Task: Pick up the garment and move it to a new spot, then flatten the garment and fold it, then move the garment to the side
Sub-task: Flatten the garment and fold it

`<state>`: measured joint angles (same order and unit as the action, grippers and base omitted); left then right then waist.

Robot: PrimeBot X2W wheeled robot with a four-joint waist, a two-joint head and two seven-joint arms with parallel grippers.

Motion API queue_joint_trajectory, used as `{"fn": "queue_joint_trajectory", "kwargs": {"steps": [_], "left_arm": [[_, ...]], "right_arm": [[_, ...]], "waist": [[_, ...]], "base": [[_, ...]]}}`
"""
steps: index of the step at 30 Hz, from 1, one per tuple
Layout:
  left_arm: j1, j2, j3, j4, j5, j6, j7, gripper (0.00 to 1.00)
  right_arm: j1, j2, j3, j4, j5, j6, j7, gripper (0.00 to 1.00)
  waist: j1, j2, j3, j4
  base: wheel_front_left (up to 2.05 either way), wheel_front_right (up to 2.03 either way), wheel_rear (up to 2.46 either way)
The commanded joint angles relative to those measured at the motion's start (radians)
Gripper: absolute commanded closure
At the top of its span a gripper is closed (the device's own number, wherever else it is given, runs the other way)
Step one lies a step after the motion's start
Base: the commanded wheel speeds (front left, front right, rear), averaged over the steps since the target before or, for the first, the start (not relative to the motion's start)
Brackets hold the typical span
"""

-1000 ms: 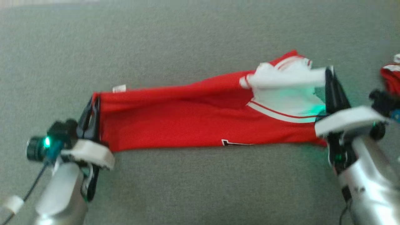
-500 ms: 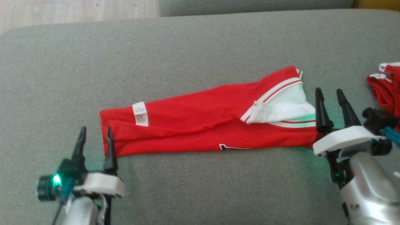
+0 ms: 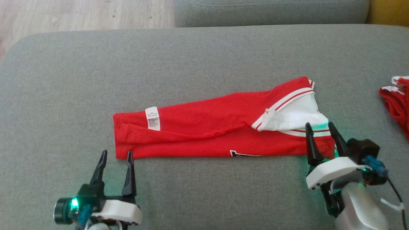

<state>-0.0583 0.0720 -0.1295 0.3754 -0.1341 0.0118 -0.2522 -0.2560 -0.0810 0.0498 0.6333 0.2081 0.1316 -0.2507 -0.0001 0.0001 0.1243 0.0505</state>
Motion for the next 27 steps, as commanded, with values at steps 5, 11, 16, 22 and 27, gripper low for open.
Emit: {"fn": "queue_joint_trajectory", "kwargs": {"steps": [5, 11, 16, 22, 27], "left_arm": [[-0.036, -0.011, 0.033, -0.018, 0.01, -0.03, -0.009, 0.0], [-0.067, -0.018, 0.016, 0.003, 0.017, -0.051, -0.009, 0.0], [-0.073, -0.02, 0.015, 0.013, 0.014, -0.059, -0.01, 0.0], [-0.061, -0.021, 0.033, 0.02, 0.017, -0.058, -0.01, 0.0], [-0.054, -0.022, 0.024, 0.021, 0.014, -0.064, -0.01, 0.0]], "right_arm": [[-0.112, -0.007, -0.005, 0.052, -0.072, -0.001, 0.004, 0.0], [-0.206, -0.012, -0.089, 0.195, -0.112, -0.001, 0.063, 0.0], [-0.224, 0.013, -0.105, 0.327, -0.076, -0.001, 0.13, 0.0], [-0.212, 0.024, 0.001, 0.36, 0.081, -0.001, 0.121, 1.0], [-0.226, -0.09, -0.051, 0.328, 0.128, -0.001, 0.008, 1.0]], "waist": [[0.0001, -0.0001, 0.038, 0.014], [0.0001, -0.0001, 0.082, 0.041], [0.0001, -0.0001, 0.092, 0.057], [0.0001, -0.0001, 0.078, 0.046], [0.0001, -0.0001, 0.049, 0.021]], "base": [[0.0, 0.0, 0.0], [0.0, 0.0, 0.0], [0.0, 0.0, 0.0], [0.0, 0.0, 0.0], [0.0, 0.0, 0.0]]}}
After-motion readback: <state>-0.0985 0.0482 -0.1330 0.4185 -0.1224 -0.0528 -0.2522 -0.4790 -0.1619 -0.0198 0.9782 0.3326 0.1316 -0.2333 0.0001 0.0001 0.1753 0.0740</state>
